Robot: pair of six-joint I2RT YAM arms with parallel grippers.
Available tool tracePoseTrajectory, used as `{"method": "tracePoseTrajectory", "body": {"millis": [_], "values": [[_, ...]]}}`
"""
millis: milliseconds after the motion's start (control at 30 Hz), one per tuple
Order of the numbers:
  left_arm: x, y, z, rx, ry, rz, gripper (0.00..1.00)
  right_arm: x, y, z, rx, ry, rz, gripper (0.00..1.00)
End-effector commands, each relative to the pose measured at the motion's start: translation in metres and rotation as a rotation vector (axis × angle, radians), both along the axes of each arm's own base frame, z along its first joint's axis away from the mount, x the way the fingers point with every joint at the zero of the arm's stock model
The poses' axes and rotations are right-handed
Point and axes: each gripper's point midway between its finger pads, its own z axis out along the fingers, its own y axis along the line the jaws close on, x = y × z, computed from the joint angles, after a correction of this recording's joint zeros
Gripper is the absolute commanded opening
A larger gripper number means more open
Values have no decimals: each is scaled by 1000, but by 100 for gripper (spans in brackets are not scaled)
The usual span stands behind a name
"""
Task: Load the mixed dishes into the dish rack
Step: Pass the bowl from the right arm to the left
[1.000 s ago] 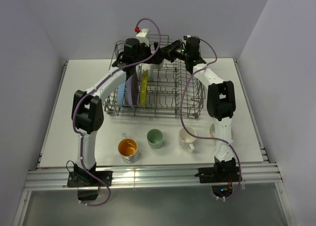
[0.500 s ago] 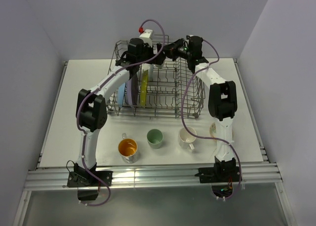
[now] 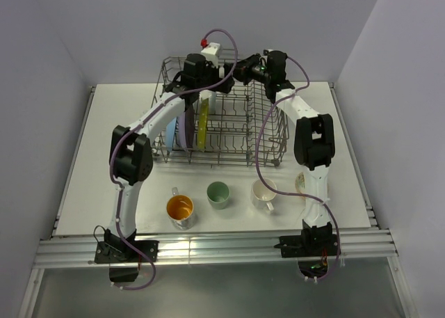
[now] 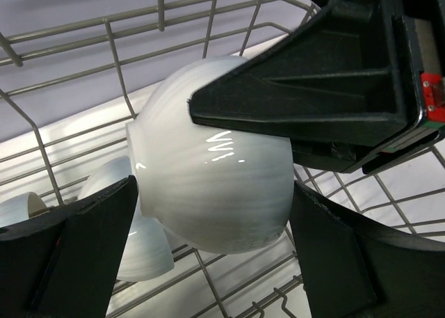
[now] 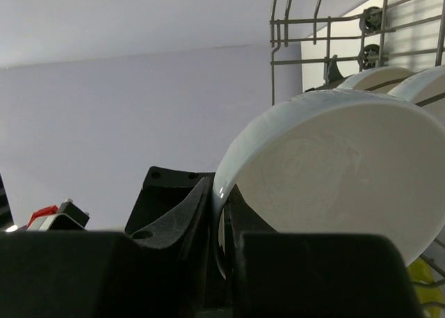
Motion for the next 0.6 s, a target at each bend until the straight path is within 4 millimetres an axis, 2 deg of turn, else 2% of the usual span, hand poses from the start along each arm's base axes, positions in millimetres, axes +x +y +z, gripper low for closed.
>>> {"method": "tracePoseTrajectory", "body": {"millis": [0,167,300,400,433,500,533,567], "values": [[3,-11,9,46,-58,4,94,-25,-5,89,64,-189,23,0],[6,-9,6,100,-90,60,88,-26,-5,91,68,-190,24,0],[12,0,4,130,-104,144,75,-26,-5,89,69,-184,25,0],[14,3,8,120,-119,174,61,-26,-5,89,69,-184,27,0],[14,4,9,117,-123,176,52,-26,-4,87,68,-182,28,0],[14,2,13,104,-132,169,41,-27,-5,87,70,-186,27,0],[13,0,16,99,-137,159,30,-27,-5,87,71,-184,28,0],[13,-1,18,93,-141,152,24,-27,-5,87,71,-186,28,0]]}}
